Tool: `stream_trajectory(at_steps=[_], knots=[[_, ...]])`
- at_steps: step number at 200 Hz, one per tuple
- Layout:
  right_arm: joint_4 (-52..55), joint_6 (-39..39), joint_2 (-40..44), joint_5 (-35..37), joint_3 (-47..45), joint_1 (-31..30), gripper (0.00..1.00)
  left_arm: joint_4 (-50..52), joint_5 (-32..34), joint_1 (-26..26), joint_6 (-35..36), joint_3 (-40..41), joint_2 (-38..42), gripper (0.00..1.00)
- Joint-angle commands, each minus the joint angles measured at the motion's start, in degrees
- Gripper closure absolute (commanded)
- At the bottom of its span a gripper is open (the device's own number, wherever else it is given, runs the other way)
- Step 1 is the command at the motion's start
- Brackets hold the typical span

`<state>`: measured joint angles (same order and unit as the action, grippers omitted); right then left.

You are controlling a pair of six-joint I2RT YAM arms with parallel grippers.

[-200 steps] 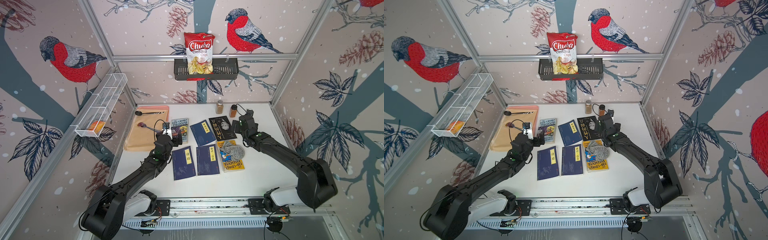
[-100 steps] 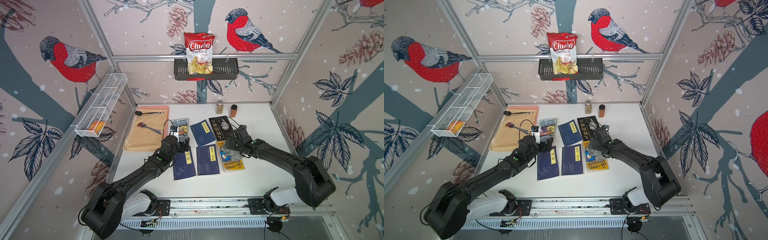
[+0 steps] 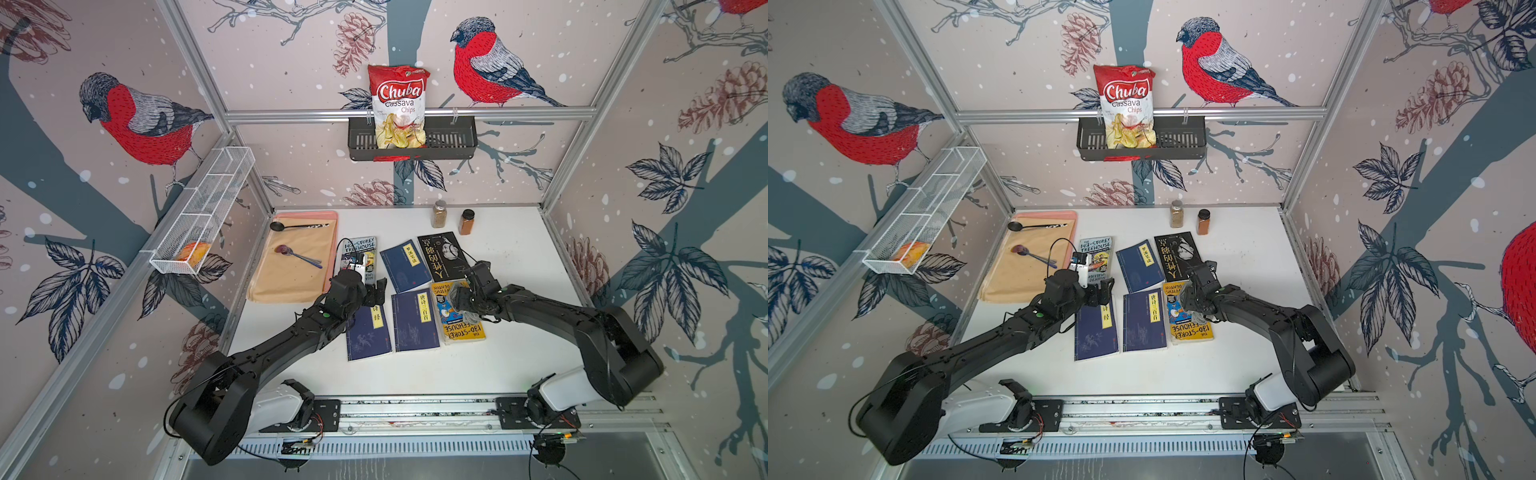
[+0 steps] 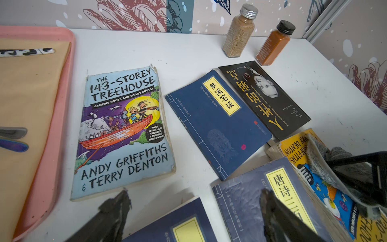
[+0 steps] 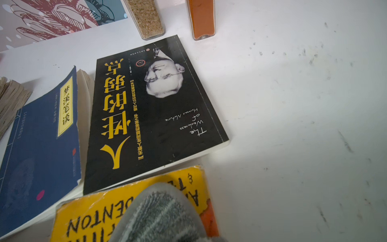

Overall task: Wipe the cover of the book
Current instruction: Pick up the cleaning item from the book.

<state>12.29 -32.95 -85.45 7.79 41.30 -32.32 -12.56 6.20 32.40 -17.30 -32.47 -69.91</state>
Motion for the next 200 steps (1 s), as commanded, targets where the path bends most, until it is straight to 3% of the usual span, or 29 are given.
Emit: stream_trajectory(at_steps=[1, 36, 68, 101, 108, 122, 131, 176, 200], knots=[[1.45, 0.33, -0.09, -0.60, -0.43, -0.46, 0.55, -0.18, -0.98, 0.94, -0.52, -0.90, -1.12, 0.07], [4.22, 0.50, 3.08, 4.84, 0.37, -0.56, 0.84, -0.23, -3.29, 3.05, -0.41, -2.84, -4.40, 0.14], [6.16, 1.70, 7.42, 7.90, 2.43, -0.81, 0.92, -1.35, -6.06, 5.86, 0.49, -5.60, -9.37, 0.26], [5.19, 2.54, 10.47, 6.26, 3.55, -2.47, 0.92, -3.58, -10.31, 7.89, 1.28, -10.28, -16.79, 0.44], [4.51, 2.28, 10.61, 5.36, 3.32, -2.82, 0.92, -3.61, -11.51, 8.09, 1.63, -11.63, -18.60, 0.51], [2.83, 1.43, 10.19, 3.81, 2.21, -3.27, 0.92, -3.62, -14.63, 8.48, 1.98, -14.71, -22.33, 0.78], [1.87, 0.67, 9.59, 3.10, 1.22, -3.65, 0.93, -3.45, -16.17, 8.80, 2.69, -16.70, -24.80, 0.85], [-1.82, -3.37, 8.96, 0.23, -4.27, -5.55, 0.93, -0.81, -19.45, 10.74, 6.45, -24.11, -32.03, 0.93], [-3.10, -5.56, 10.82, -1.32, -8.66, -5.92, 0.93, -1.61, -20.61, 11.58, 5.80, -24.07, -33.42, 0.94]])
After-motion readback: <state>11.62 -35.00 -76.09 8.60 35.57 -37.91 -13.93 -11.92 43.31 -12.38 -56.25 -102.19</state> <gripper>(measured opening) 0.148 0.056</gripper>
